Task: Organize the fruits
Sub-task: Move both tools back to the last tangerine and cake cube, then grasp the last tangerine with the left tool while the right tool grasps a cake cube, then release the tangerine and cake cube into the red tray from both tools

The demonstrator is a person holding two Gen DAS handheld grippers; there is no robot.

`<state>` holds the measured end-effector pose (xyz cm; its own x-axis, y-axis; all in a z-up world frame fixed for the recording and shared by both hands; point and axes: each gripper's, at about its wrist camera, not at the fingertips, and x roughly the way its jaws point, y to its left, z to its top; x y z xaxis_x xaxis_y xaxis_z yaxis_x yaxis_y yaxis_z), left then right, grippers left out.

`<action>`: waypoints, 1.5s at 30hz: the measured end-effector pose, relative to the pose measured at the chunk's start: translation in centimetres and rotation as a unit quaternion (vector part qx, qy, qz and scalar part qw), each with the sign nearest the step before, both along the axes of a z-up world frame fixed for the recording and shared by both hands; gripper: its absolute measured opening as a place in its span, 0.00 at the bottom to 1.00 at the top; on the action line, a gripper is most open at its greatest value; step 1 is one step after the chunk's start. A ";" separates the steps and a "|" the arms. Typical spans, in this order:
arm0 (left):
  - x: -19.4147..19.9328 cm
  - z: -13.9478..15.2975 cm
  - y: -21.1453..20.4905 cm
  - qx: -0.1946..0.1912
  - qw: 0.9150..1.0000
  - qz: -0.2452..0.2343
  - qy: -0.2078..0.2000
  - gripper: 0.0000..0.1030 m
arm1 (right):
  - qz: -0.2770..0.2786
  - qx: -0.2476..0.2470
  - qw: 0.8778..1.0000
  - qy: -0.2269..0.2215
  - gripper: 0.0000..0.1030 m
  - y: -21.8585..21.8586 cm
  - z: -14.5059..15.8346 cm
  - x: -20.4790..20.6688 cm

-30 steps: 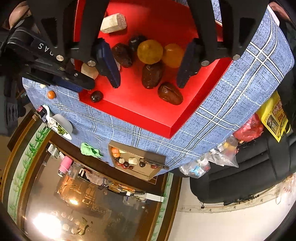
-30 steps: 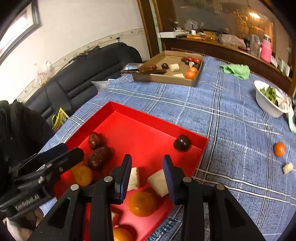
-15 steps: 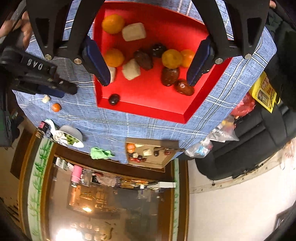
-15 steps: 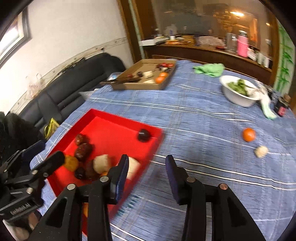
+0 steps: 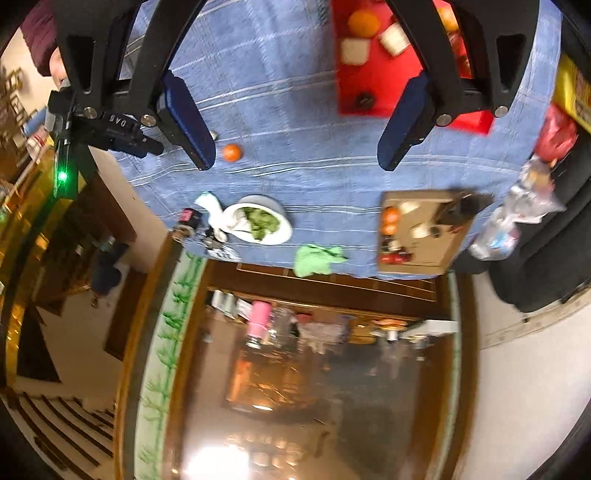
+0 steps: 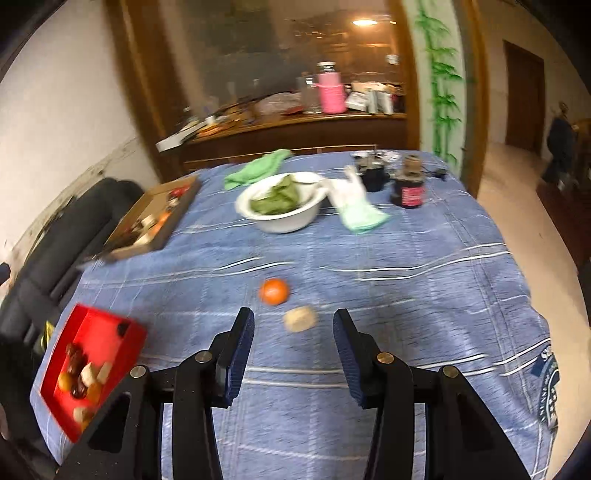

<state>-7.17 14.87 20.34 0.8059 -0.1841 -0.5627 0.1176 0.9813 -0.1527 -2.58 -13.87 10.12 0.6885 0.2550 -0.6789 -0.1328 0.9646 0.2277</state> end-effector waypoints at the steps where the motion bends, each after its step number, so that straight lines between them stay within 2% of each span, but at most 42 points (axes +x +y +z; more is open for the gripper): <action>1: 1.3 -0.6 -0.7 -0.005 1.000 -0.008 0.010 0.86 | -0.003 0.004 1.000 0.005 0.47 -0.4 -0.4 0.5; 4: 4.4 -3.0 -2.1 -0.032 0.998 -0.022 0.048 0.86 | 0.000 0.011 1.000 0.029 0.47 -0.2 -2.9 2.2; 7: 7.8 -6.1 -3.3 -0.072 0.992 -0.034 0.094 0.86 | 0.005 0.000 0.999 0.054 0.47 1.4 -5.9 4.1; 13: 13.0 -12.1 -5.3 -0.102 0.982 -0.025 0.160 0.86 | 0.013 -0.016 0.997 0.070 0.47 3.3 -9.2 7.1; 14: 13.4 -12.7 -5.5 -0.105 0.980 -0.025 0.166 0.86 | 0.015 -0.017 0.998 0.066 0.46 3.4 -9.4 7.3; 16: 14.9 -14.4 -6.4 -0.106 0.977 -0.027 0.183 0.86 | 0.017 -0.024 0.998 0.057 0.34 3.5 -9.5 7.4; 20: 16.8 -16.7 -8.6 -0.095 0.974 -0.041 0.201 0.86 | 0.021 0.015 0.997 0.067 0.34 2.5 -9.1 6.8; 23: 17.7 -17.8 -10.8 -0.072 0.974 -0.070 0.202 0.86 | -0.001 0.023 0.998 0.062 0.35 0.8 -8.4 6.0; 26: 18.0 -18.3 -13.1 -0.031 0.976 -0.100 0.190 0.85 | -0.033 0.030 0.997 0.062 0.35 -1.2 -8.1 6.0; 28: 18.4 -18.6 -13.9 -0.018 0.977 -0.107 0.182 0.84 | -0.047 0.025 0.997 0.062 0.35 -1.8 -8.0 6.1; 30: 18.9 -19.1 -14.4 0.002 0.976 -0.108 0.187 0.70 | -0.047 0.027 0.997 0.058 0.35 -1.8 -7.8 6.1; 33: 18.5 -19.4 -15.1 0.047 0.978 -0.107 0.172 0.48 | -0.048 0.012 0.998 0.044 0.35 -1.5 -7.4 6.1; 34: 18.4 -19.4 -15.2 0.052 0.978 -0.111 0.171 0.32 | -0.049 0.010 0.998 0.044 0.35 -1.4 -7.4 6.0; 35: 18.3 -19.3 -15.0 0.044 0.977 -0.114 0.174 0.29 | -0.049 0.011 0.998 0.045 0.35 -1.4 -7.5 6.0; 39: 17.6 -18.4 -13.6 0.029 0.981 -0.093 0.167 0.29 | -0.046 0.014 0.998 0.049 0.35 -1.2 -7.8 6.1; 45: 12.9 -14.5 -7.7 -0.021 0.989 -0.050 0.136 0.29 | -0.032 0.023 0.999 0.031 0.35 -0.7 -7.2 5.7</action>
